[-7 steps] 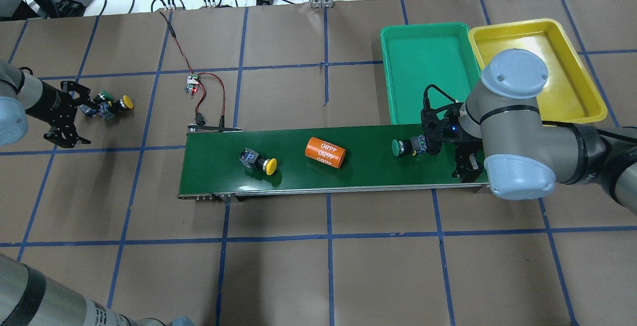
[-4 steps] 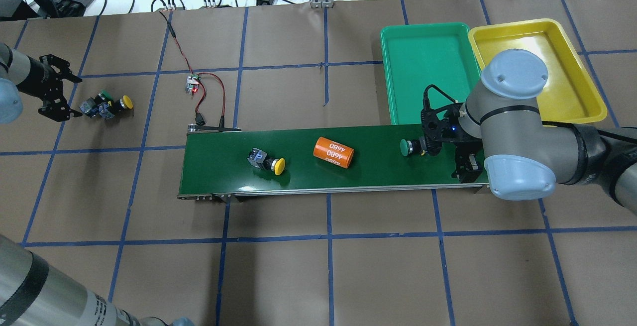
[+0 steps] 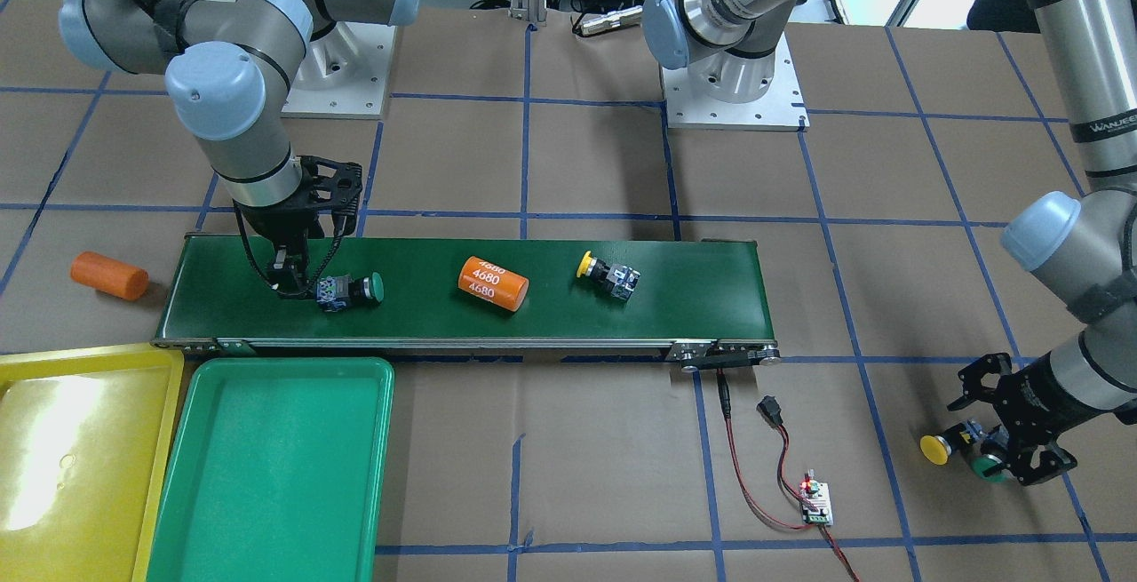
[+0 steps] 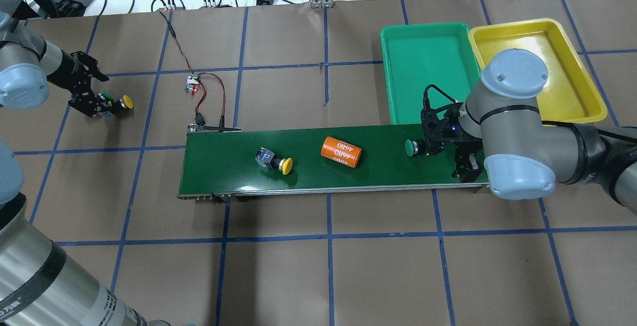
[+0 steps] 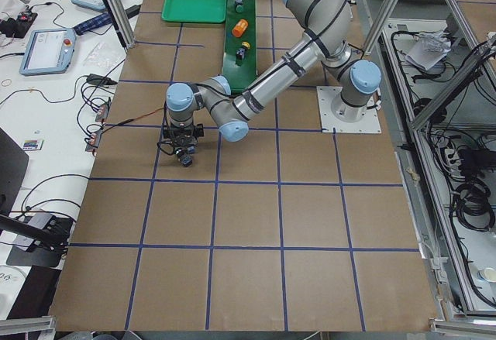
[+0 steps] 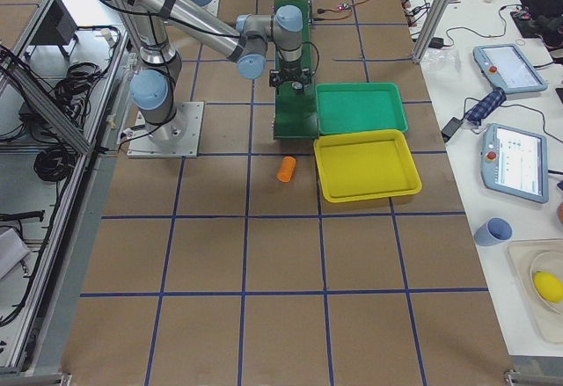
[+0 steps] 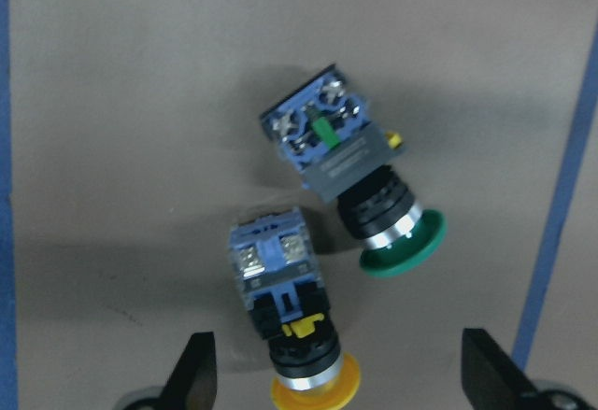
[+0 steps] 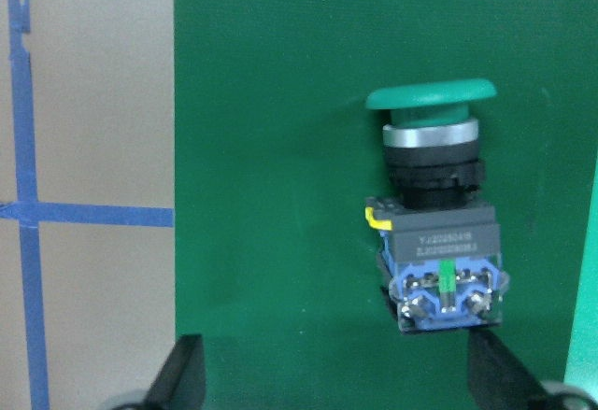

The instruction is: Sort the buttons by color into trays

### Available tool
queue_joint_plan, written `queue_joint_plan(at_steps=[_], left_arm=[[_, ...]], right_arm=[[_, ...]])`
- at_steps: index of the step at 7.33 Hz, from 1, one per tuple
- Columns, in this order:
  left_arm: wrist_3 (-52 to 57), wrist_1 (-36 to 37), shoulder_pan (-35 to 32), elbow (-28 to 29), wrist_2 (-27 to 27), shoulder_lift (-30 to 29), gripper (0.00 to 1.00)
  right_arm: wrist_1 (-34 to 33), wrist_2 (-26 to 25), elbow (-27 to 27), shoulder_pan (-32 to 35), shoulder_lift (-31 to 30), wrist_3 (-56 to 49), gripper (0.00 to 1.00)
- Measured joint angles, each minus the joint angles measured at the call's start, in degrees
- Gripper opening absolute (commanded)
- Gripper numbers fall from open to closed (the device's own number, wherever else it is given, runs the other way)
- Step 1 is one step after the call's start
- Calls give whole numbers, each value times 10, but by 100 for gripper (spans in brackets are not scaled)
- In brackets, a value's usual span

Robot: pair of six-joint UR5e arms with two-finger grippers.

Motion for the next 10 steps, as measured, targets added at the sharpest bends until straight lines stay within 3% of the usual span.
queue_joint_plan(at_steps=[2,4,5,8,10], left_arm=[[3,-10,-1,2,1,-13,75],[19,-10,-2,-5,1,-21,33],[43,-10,-5,-7,0,-22,23],[67,-14,-11,-5,-1,-23,0],[70,-51,-17,0,-3,-8,0]], right_arm=[[-2,0,-2,0,5,0,100],[-6,0,-7,0,7,1,100],[-7,0,-9,0,7,0,100],[-10,1,-11,0,13,-6,100],[-12,1,-13,-1,24,-9,99]])
